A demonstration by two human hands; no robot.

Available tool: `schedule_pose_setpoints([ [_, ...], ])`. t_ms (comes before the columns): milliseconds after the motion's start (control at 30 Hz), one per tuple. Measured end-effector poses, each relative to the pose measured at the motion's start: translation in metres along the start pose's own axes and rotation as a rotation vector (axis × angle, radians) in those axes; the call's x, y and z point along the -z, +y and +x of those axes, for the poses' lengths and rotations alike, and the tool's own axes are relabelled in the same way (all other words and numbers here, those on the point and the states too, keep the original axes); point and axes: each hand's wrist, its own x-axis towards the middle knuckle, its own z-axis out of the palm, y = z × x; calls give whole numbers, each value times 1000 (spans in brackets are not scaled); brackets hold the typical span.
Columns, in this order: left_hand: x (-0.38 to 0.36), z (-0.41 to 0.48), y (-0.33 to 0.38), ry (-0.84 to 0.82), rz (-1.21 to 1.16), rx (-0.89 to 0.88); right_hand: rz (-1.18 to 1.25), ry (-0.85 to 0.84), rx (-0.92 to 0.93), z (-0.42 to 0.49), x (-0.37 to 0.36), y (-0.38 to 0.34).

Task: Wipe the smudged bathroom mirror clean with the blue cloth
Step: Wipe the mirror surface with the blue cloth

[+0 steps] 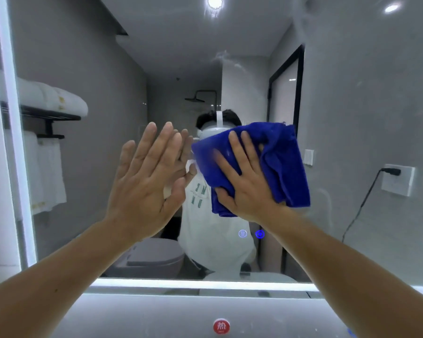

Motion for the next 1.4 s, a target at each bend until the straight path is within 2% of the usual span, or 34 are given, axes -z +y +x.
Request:
schedule_pose_setpoints([
  [67, 3, 12, -1, 0, 3, 6, 10, -25, 63, 15, 5, 13],
  [133, 7, 27, -1, -8, 3, 27, -8, -32, 44, 31, 13, 36],
  [300, 12, 62, 4, 7, -18, 107, -128, -38, -216, 85, 34, 97],
  [433, 6, 80, 13, -22, -6, 106, -149, -52, -304, 85, 32, 89],
  [500, 2, 87, 18, -42, 8, 127, -117, -72, -238, 64, 28, 74],
  [633, -1, 97, 27, -65, 23, 161, -21, -129, 38, 12, 21, 51],
  [733, 7, 104, 33, -68, 45, 155, -10, -209, 252, 10, 27, 75],
  [800, 16, 108, 32, -67, 62, 154, -42, -212, 316, 30, 35, 105],
  [867, 24, 110, 27, -76, 93, 151, -69, -139, 204, 61, 44, 136],
  [1000, 38, 115, 11, -118, 131, 144, -151, -96, -177, 141, 57, 176],
  [1100, 46, 122, -5, -105, 141, 119, -140, -71, -383, 190, 58, 163],
  [1167, 47, 126, -15, -78, 133, 112, -125, -26, -457, 202, 52, 140],
  [1233, 45, 131, -24, -58, 117, 108, -121, -37, -405, 196, 45, 121],
  [1400, 42, 142, -34, 2, 57, 125, -96, -128, -63, 117, 26, 60],
])
